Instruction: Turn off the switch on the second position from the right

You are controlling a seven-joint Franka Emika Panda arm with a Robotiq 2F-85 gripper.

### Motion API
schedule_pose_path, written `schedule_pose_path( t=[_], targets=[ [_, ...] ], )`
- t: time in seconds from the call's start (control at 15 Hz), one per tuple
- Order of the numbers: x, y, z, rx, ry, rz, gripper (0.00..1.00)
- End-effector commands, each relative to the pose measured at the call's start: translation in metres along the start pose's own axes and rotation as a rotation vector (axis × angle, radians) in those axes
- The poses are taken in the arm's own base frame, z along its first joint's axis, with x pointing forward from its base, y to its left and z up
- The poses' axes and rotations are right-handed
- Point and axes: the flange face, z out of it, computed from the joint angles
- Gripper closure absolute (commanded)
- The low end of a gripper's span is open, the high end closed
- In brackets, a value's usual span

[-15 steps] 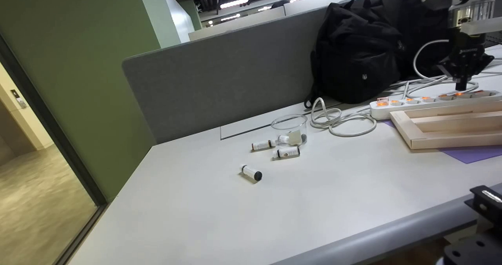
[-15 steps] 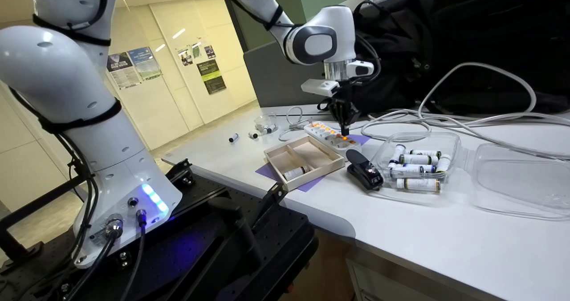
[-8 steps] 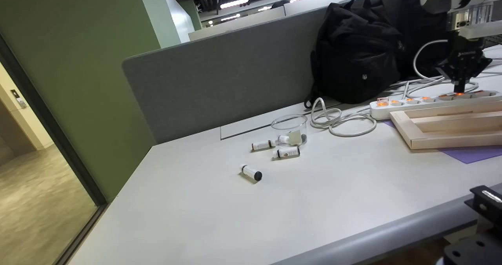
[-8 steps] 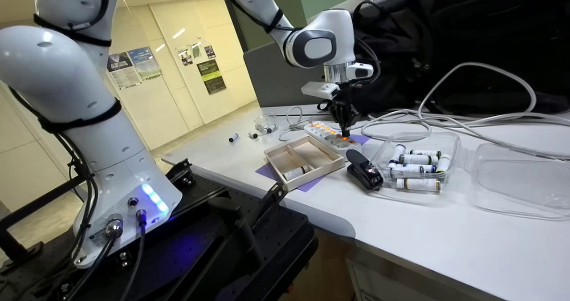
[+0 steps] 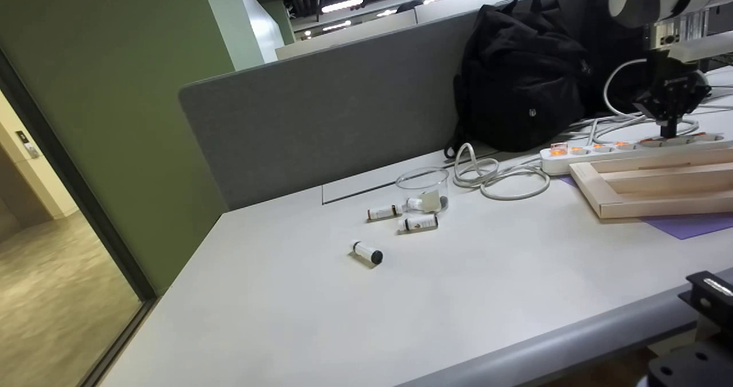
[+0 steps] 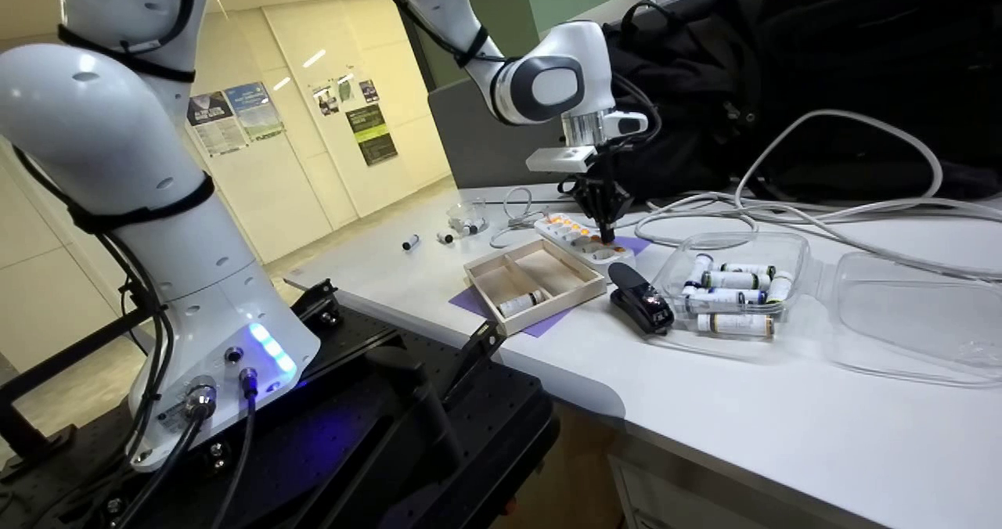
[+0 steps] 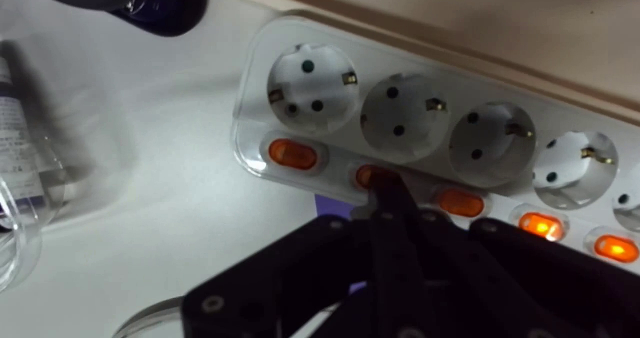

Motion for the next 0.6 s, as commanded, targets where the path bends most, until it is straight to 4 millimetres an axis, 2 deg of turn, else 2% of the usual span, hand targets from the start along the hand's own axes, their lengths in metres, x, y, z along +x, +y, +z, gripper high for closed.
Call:
schedule_pose_path(
  t=[0.0,0.13,0.27,0.53],
  targets=[
    [-0.01,-0.018,0.019,-0.062,0.01,-0.065,1.0],
    [-0.014,-0.025,0.018,-0.082,0.013,-0.099,1.0],
    [-0.012,-0.031,0.007,-0.085,0.019,-0.112,1.0],
    [0.003,-0.052,-0.043,-0.065,-0.003,-0.11,1.0]
  ],
)
